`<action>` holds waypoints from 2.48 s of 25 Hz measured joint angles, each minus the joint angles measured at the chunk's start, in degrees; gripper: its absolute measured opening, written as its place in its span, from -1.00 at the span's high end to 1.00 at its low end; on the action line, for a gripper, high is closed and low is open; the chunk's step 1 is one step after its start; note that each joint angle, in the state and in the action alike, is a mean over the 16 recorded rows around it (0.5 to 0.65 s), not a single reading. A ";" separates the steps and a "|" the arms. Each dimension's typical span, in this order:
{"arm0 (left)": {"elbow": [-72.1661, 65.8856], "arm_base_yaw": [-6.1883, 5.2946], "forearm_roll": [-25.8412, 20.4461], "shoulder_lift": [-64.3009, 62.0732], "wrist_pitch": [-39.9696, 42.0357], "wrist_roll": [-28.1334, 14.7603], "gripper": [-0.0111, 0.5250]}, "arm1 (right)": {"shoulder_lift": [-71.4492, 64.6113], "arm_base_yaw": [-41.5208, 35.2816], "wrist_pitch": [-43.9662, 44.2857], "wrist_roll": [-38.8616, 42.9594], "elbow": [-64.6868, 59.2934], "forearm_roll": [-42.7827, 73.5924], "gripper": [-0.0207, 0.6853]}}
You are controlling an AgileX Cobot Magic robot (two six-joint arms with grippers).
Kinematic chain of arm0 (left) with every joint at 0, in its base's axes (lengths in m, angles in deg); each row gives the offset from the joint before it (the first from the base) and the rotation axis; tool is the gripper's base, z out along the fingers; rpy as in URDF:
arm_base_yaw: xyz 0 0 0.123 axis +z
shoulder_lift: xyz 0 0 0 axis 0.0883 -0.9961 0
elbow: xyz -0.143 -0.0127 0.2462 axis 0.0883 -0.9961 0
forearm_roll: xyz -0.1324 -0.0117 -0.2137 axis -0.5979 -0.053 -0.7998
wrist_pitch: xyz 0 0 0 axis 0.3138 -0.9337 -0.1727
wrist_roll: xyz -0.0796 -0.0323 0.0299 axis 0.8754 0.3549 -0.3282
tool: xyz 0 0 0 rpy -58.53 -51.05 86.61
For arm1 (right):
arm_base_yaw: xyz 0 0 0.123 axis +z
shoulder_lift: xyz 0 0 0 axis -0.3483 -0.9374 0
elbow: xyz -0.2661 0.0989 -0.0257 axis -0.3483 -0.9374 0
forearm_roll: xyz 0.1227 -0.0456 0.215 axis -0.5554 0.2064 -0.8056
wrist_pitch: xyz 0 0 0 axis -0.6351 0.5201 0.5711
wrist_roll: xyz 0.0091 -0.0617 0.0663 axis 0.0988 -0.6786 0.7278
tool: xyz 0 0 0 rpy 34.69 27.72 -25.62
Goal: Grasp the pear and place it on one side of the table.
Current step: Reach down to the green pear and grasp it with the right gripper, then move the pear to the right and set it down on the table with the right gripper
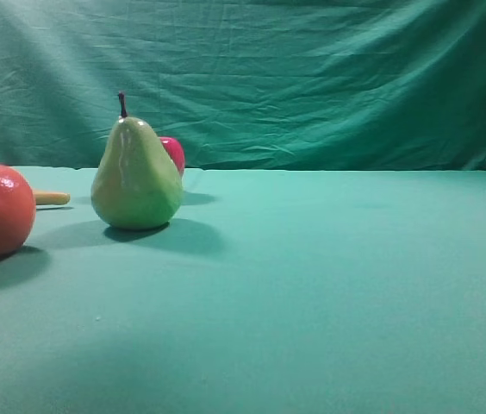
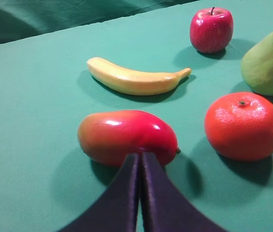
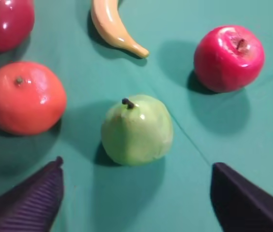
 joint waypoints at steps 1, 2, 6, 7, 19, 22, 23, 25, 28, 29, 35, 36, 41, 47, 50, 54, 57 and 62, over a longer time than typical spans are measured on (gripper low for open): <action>0.00 0.00 0.00 0.00 0.00 0.00 0.96 | -1.59 0.51 0.40 -0.15 1.45 0.00 -0.45; 0.00 0.00 0.00 0.00 0.00 0.00 0.96 | -3.08 0.94 0.81 -0.24 2.86 0.00 -0.55; 0.00 0.00 0.00 0.00 0.00 0.00 0.96 | -8.50 1.93 2.40 -0.31 8.02 0.07 -0.84; 0.00 0.00 0.00 0.00 0.00 0.00 0.96 | -9.74 2.04 2.72 -0.31 9.17 0.11 -0.88; 0.00 0.00 0.00 0.00 0.00 0.00 0.96 | -22.20 2.11 1.14 -0.31 17.59 0.68 -0.92; 0.00 0.00 0.00 0.00 0.00 0.00 0.96 | -24.23 1.93 -0.03 -0.31 18.28 0.76 -0.81; 0.00 0.00 0.00 0.00 0.00 0.00 0.96 | -24.75 1.84 -0.35 -0.31 18.44 0.77 -0.77; 0.00 0.00 0.00 0.00 0.00 0.00 0.96 | -25.51 1.62 -0.78 -0.31 18.69 0.77 -0.70; 0.00 0.00 0.00 0.00 0.00 0.00 0.96 | -25.65 1.11 -0.79 -0.30 18.89 0.78 -0.58; 0.00 0.00 0.00 0.00 0.00 0.00 0.96 | -25.38 0.86 -0.62 -0.26 18.91 0.79 -0.54; 0.00 0.00 0.00 0.00 0.00 0.00 0.96 | -20.60 -2.47 3.18 1.15 18.82 1.11 -0.34; 0.00 0.00 0.00 0.00 0.00 0.00 0.96 | -19.39 -3.41 4.12 1.60 18.63 1.30 -0.33; 0.00 0.00 0.00 0.00 0.00 0.00 0.96 | -12.15 -9.97 8.61 4.36 15.37 2.42 -0.33; 0.00 0.00 0.00 0.00 0.00 0.00 0.96 | -4.32 -19.74 10.54 7.61 6.35 3.99 -0.33; 0.00 0.00 0.00 0.00 0.00 0.00 0.96 | -2.03 -23.70 8.80 8.54 0.59 4.66 -0.33; 0.00 0.00 0.00 0.00 0.00 0.00 0.96 | -0.66 -27.18 5.11 8.91 -6.23 4.89 -0.33; 0.00 0.00 0.00 0.00 0.00 0.00 0.96 | -0.72 -28.38 2.29 8.89 -9.70 4.65 -0.33; 0.00 0.00 0.00 0.00 0.00 0.00 0.96 | -1.72 -28.73 -1.33 8.78 -12.36 3.86 -0.38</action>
